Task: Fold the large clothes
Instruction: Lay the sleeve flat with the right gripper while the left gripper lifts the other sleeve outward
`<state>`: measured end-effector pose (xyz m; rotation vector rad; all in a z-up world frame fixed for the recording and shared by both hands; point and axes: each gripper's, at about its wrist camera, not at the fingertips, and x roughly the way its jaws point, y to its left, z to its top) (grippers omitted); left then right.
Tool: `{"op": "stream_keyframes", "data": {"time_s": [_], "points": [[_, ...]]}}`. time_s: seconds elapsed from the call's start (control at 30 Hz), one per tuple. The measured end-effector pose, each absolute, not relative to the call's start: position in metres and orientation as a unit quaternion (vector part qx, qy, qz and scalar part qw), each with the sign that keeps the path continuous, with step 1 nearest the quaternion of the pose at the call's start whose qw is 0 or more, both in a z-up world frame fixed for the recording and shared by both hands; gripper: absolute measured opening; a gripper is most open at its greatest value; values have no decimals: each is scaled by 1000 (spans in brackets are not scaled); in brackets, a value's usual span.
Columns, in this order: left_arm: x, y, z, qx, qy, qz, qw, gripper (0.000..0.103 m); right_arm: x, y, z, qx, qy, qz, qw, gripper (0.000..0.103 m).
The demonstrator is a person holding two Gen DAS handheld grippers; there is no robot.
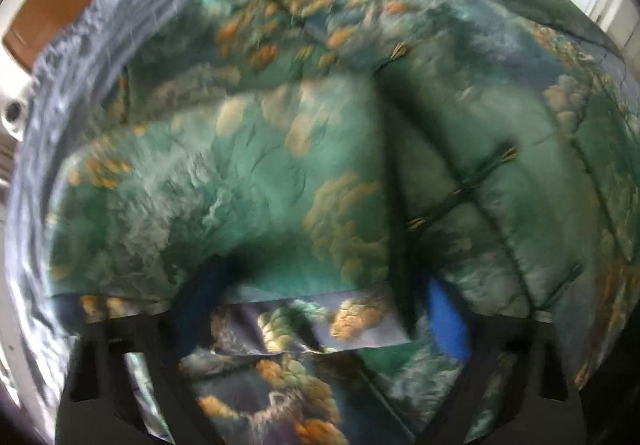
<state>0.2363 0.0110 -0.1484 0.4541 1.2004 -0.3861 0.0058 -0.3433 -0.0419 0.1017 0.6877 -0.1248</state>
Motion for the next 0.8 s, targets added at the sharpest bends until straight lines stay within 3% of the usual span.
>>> {"op": "stream_keyframes", "data": {"time_s": [0.03,0.07,0.13,0.3,0.53,0.8], "points": [[236,17,-149,192,559,-191,784,71,4,-338,-41,49,335,-56,939,55],[234,23,-148,172,558,-205,785,49,2,-333,-40,48,333,-54,940,55],[228,33,-141,142,557,-218,789,13,-2,-326,-39,43,328,-51,942,55],[203,75,-85,77,499,-189,842,12,-2,-317,-37,35,321,-44,946,55],[155,217,14,-37,407,-80,909,13,-6,-304,-27,21,304,-34,952,55],[128,359,4,-91,398,128,904,17,3,-282,-21,16,298,-3,955,55]]}}
